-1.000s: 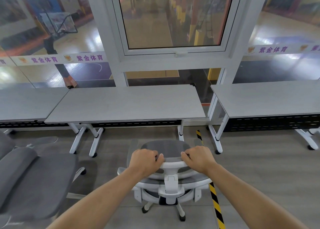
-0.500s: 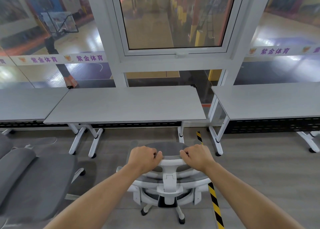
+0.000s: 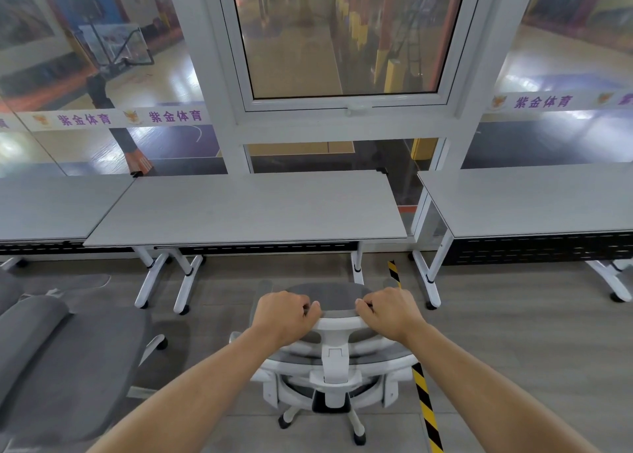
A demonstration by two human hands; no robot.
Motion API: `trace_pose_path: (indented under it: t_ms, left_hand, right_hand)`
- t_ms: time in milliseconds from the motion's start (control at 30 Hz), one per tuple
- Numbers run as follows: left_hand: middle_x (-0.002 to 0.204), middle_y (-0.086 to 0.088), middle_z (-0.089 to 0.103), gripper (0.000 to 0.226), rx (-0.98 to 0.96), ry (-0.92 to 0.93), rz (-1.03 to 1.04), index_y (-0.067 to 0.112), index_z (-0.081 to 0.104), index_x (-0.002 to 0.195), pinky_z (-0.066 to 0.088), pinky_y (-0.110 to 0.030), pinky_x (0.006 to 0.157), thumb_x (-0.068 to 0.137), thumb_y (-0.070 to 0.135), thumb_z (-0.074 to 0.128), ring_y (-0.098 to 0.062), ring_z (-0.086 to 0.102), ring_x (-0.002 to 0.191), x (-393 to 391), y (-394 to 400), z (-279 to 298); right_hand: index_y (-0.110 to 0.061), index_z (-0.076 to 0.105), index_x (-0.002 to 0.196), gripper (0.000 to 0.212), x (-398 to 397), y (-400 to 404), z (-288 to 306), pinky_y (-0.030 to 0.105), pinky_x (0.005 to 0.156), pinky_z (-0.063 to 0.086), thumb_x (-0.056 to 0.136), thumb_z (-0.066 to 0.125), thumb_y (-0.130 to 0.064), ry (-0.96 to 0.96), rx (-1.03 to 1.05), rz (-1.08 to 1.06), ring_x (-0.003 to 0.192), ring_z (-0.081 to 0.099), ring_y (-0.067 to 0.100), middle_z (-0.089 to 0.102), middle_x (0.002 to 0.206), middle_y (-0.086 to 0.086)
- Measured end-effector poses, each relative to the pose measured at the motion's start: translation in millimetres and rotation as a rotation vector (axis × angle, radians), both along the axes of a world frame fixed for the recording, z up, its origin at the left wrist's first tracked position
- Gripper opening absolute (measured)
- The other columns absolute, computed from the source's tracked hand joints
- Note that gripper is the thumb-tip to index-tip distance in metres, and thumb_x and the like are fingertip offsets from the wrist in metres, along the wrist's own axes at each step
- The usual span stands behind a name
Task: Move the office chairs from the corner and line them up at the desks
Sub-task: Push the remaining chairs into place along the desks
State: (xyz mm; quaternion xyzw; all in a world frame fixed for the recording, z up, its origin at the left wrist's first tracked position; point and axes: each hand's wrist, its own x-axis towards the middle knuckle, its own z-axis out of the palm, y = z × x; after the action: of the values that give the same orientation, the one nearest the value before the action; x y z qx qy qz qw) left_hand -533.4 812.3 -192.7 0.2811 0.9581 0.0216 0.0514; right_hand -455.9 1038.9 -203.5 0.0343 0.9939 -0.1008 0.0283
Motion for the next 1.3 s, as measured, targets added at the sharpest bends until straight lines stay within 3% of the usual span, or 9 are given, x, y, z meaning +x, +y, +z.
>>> trace_pose_path:
  t_ms: [300,633,900,1000,1167,1300]
  left_hand:
    - [0.066,0.006,0.062,0.050,-0.006,0.000,-0.010,0.024,0.060,0.075,0.051,-0.031,0.062,0.096,0.054,0.026,-0.015,0.058,0.062,12,-3,-2]
    - [0.062,0.006,0.058,0.047,0.013,0.003,-0.023,0.024,0.053,0.069,0.038,-0.029,0.053,0.096,0.053,0.028,-0.012,0.052,0.057,31,-9,-1]
    - [0.066,0.005,0.059,0.047,0.058,-0.093,-0.024,0.024,0.052,0.071,0.041,-0.033,0.062,0.097,0.054,0.028,-0.014,0.055,0.063,31,-13,5]
    - [0.070,0.004,0.060,0.047,0.098,-0.144,0.020,0.021,0.052,0.073,0.038,-0.034,0.063,0.099,0.052,0.029,-0.020,0.057,0.068,25,-19,14]
    - [0.079,-0.002,0.065,0.044,0.097,-0.119,0.093,0.017,0.054,0.076,0.041,-0.034,0.066,0.100,0.047,0.030,-0.027,0.058,0.075,9,-44,27]
    - [0.094,-0.002,0.068,0.036,0.096,-0.107,0.141,0.022,0.052,0.082,0.040,-0.034,0.071,0.100,0.045,0.031,-0.027,0.061,0.087,-5,-90,31]
  right_hand:
    - [-0.020,0.039,0.056,0.050,14,-3,0,0.027,0.047,0.027,0.099,0.033,-0.046,0.003,-0.007,0.001,0.048,0.040,0.013,0.047,0.052,-0.001]
    - [-0.019,0.051,0.063,0.050,33,-8,-1,0.028,0.048,0.030,0.099,0.031,-0.049,0.009,-0.015,-0.011,0.052,0.049,0.012,0.056,0.058,-0.002]
    - [-0.025,0.062,0.076,0.047,30,-11,11,0.027,0.056,0.044,0.099,0.033,-0.053,-0.090,-0.088,-0.011,0.063,0.059,0.011,0.063,0.067,-0.004]
    - [-0.025,0.057,0.073,0.043,18,-15,22,0.029,0.060,0.048,0.099,0.035,-0.051,-0.124,-0.143,-0.037,0.063,0.057,0.011,0.061,0.069,-0.006]
    - [-0.026,0.062,0.099,0.028,-22,-37,29,0.028,0.057,0.045,0.100,0.035,-0.036,-0.123,-0.120,0.017,0.072,0.062,0.017,0.065,0.083,-0.006]
    - [-0.028,0.050,0.133,0.038,-56,-87,31,0.039,0.080,0.053,0.102,0.031,-0.023,-0.137,-0.056,0.094,0.094,0.064,0.028,0.066,0.116,0.005]
